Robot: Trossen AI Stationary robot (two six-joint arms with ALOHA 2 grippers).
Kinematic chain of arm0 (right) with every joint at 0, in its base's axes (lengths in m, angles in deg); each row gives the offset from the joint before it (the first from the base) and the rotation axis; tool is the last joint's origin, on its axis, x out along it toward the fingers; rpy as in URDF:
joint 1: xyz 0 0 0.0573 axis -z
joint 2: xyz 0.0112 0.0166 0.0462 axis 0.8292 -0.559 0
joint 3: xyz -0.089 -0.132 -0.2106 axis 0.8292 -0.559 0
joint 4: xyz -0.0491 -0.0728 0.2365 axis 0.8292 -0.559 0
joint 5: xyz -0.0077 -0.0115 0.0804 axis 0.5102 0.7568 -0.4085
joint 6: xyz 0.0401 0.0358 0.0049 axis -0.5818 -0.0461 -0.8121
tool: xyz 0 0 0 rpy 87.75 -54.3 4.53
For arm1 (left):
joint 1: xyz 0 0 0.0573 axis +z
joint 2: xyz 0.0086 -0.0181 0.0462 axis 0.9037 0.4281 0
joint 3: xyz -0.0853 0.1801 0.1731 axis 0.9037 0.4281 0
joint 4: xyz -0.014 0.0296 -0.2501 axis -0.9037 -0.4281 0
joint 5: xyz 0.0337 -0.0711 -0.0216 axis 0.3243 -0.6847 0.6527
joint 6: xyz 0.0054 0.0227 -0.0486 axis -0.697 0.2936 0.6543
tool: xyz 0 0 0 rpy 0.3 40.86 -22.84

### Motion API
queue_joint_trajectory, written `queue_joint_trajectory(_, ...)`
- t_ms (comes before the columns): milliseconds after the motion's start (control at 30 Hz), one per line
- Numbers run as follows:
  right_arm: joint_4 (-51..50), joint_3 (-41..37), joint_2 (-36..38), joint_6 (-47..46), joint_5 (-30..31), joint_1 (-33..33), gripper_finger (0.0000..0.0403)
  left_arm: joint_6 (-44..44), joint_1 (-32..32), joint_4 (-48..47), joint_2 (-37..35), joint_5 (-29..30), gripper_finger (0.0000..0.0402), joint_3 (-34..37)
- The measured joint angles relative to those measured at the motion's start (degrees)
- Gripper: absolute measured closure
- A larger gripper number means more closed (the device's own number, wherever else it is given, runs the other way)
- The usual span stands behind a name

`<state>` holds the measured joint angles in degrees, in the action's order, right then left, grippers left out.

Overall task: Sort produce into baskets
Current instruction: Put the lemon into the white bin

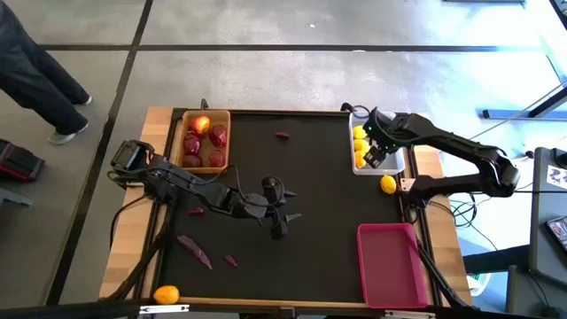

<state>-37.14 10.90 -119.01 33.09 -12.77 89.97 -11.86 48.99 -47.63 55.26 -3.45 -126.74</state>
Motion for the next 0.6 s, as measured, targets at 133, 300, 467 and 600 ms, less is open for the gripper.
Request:
queue_joint_trajectory(133,-2.7,0.0,0.0,-3.4,0.0,-4.5,0.0175,0.0,0.0,0.0,0.0,0.0,0.0085,0.0)
queue_joint_trajectory(300,-5.4,0.0,0.0,-7.7,0.1,-9.7,0.0175,0.0,0.0,0.0,0.0,0.0,0.0085,0.0)
queue_joint_trajectory(467,-7.8,0.0,0.0,-12.5,1.0,-14.6,0.0175,0.0,0.0,0.0,0.0,0.0,0.0085,0.0)
queue_joint_trajectory(600,-10.0,0.0,0.0,-16.6,1.0,-18.4,0.0175,0.0,-0.1,0.0,0.0,0.0,0.0085,0.0)
